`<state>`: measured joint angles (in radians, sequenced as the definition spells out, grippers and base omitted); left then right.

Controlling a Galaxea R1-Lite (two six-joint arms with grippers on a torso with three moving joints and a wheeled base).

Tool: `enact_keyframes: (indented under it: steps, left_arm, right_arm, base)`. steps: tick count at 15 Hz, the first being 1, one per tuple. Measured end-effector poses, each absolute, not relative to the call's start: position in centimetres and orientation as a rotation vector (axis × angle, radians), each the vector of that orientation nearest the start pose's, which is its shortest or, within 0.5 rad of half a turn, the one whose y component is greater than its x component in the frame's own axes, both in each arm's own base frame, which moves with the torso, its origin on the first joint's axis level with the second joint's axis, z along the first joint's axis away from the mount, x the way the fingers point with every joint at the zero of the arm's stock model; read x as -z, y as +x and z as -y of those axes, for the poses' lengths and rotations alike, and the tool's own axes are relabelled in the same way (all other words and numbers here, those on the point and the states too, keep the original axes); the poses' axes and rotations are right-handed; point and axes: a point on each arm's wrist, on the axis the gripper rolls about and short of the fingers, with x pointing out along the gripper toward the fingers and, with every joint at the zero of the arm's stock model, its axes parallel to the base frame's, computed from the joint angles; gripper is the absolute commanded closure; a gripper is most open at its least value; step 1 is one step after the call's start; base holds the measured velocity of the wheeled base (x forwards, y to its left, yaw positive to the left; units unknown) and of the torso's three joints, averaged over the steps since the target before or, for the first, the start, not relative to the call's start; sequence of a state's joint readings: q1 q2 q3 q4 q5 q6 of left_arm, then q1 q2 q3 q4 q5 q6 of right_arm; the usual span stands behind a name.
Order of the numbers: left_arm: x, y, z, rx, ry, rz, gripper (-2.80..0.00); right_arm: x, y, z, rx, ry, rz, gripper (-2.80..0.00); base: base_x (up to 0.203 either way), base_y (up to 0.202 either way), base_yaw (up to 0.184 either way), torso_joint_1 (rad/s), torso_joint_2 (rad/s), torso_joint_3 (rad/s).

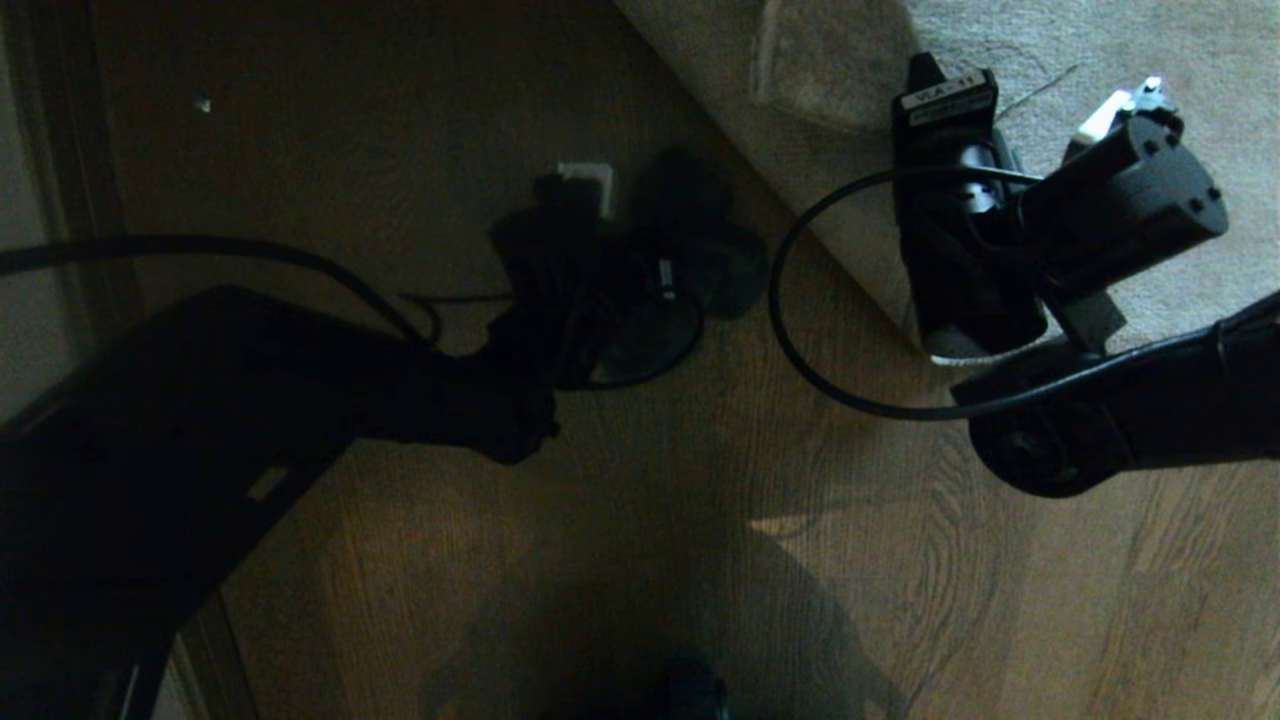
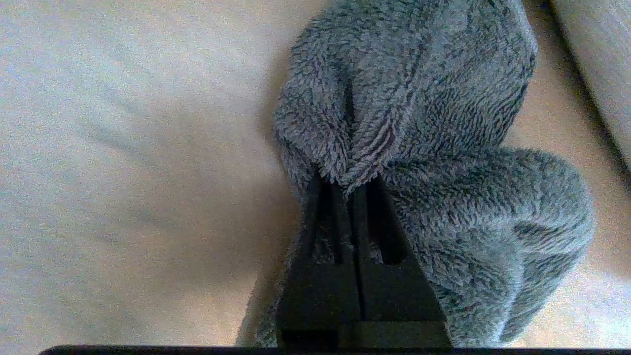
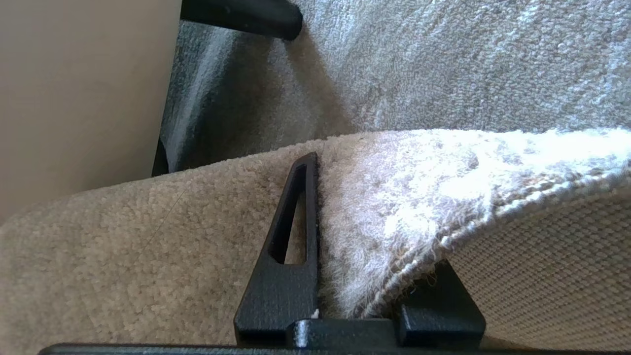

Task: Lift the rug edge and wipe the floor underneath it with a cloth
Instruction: Wipe the floor under the carpet with a rag

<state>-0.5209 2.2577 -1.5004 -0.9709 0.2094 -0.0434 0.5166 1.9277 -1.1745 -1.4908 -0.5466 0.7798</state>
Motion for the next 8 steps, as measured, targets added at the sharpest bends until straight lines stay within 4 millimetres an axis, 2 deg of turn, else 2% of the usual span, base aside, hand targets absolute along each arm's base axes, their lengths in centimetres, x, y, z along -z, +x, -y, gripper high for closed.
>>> enact_keyframes:
  steps: [5, 8]
  left_arm:
    - [-19.4, 42.5, 19.3, 0.198, -0.137, 0.22, 0.0]
    - [-19.4, 42.9, 18.2, 0.167, -0.135, 0.22, 0.0]
  right_arm:
    - [-27.7, 31.5, -16.6, -0.227, 1.124, 0.627, 0.0]
    - [-27.6, 31.5, -16.7, -0.229, 1.124, 0.624, 0.0]
  base:
    - [0.0, 0.0, 0.0, 0.0, 0.0, 0.0]
    - [0.0, 0.0, 0.0, 0.0, 0.0, 0.0]
